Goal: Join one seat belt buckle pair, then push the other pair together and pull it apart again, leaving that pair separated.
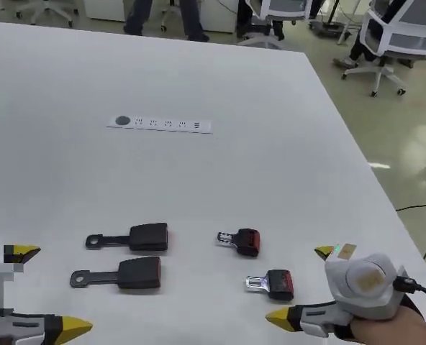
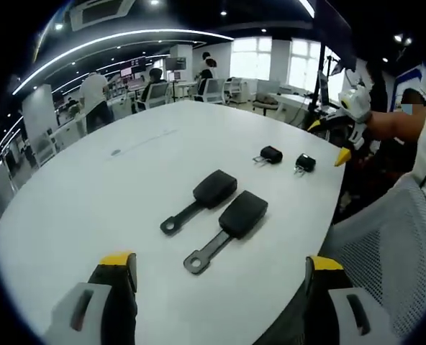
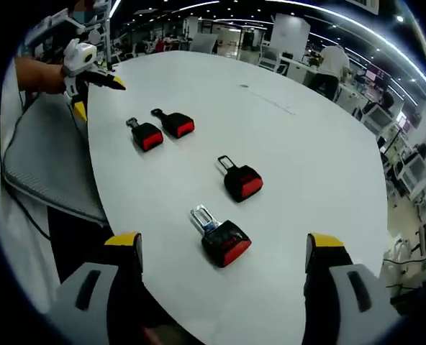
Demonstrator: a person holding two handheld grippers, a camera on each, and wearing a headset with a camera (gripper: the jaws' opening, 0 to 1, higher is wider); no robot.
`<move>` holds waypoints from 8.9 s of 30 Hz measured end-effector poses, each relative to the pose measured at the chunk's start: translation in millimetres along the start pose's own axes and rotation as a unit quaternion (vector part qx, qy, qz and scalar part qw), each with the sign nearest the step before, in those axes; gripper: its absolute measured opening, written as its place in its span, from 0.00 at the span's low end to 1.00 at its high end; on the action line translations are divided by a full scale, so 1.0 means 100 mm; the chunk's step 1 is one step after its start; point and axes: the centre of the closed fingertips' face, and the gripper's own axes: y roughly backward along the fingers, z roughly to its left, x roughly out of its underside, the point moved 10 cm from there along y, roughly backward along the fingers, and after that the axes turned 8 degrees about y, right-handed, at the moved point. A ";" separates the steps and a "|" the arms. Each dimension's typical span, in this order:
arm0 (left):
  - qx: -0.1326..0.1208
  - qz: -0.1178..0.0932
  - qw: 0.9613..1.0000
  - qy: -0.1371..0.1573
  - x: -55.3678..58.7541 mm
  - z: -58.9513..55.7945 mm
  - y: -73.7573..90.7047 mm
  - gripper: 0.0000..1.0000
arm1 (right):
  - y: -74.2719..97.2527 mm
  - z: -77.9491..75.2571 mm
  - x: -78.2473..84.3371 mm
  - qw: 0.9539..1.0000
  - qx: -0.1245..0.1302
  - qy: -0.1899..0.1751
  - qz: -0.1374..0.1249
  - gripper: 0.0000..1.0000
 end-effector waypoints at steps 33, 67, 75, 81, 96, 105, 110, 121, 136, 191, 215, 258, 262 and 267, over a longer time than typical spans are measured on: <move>-0.008 -0.003 1.000 0.008 0.01 0.06 0.03 0.94 | -0.07 0.00 -0.08 1.000 -0.013 0.017 0.002 0.87; -0.005 -0.001 1.000 -0.006 0.00 0.03 0.04 0.93 | -0.06 0.02 -0.02 1.000 -0.007 0.014 -0.004 0.86; -0.007 0.001 1.000 -0.007 0.01 0.06 0.06 0.91 | -0.04 0.04 -0.02 1.000 -0.008 0.018 -0.006 0.83; 0.001 0.004 1.000 -0.006 0.00 0.03 0.05 0.83 | -0.04 0.04 -0.03 1.000 -0.013 0.018 -0.009 0.81; 0.025 0.006 0.999 -0.045 -0.03 -0.03 -0.08 0.71 | -0.09 0.02 0.00 0.999 -0.031 0.026 -0.008 0.63; 0.044 0.031 0.995 -0.086 -0.10 -0.11 -0.27 0.62 | -0.15 0.02 0.04 0.998 -0.050 0.032 0.003 0.55; 0.064 0.049 0.991 -0.108 -0.14 -0.20 -0.45 0.59 | -0.19 0.00 0.08 0.998 -0.051 0.038 0.013 0.54; 0.075 0.072 0.983 -0.150 -0.34 -0.30 -0.68 0.56 | -0.34 -0.04 0.06 0.994 -0.069 0.078 0.031 0.51; 0.102 0.101 0.967 -0.212 -0.41 -0.19 -0.93 0.47 | -0.49 -0.19 0.03 0.975 -0.103 0.183 0.069 0.45; 0.126 0.187 0.935 -0.273 -0.36 -0.20 -1.28 0.32 | -0.75 -0.30 -0.01 0.935 -0.212 0.251 0.134 0.32; 0.125 0.190 0.938 -0.262 -0.38 -0.22 -1.28 0.32 | -0.90 -0.07 -0.23 0.949 -0.201 0.217 0.113 0.33; 0.145 0.210 0.923 -0.290 -0.42 -0.23 -1.32 0.32 | -1.46 0.52 -0.98 0.945 -0.209 0.252 0.015 0.32; 0.152 0.210 0.920 -0.294 -0.42 -0.22 -1.34 0.32 | -1.48 0.53 -0.98 0.944 -0.216 0.250 0.011 0.32; 0.162 0.207 0.916 -0.304 -0.42 -0.20 -1.35 0.32 | -1.50 0.53 -1.03 0.938 -0.226 0.261 0.017 0.32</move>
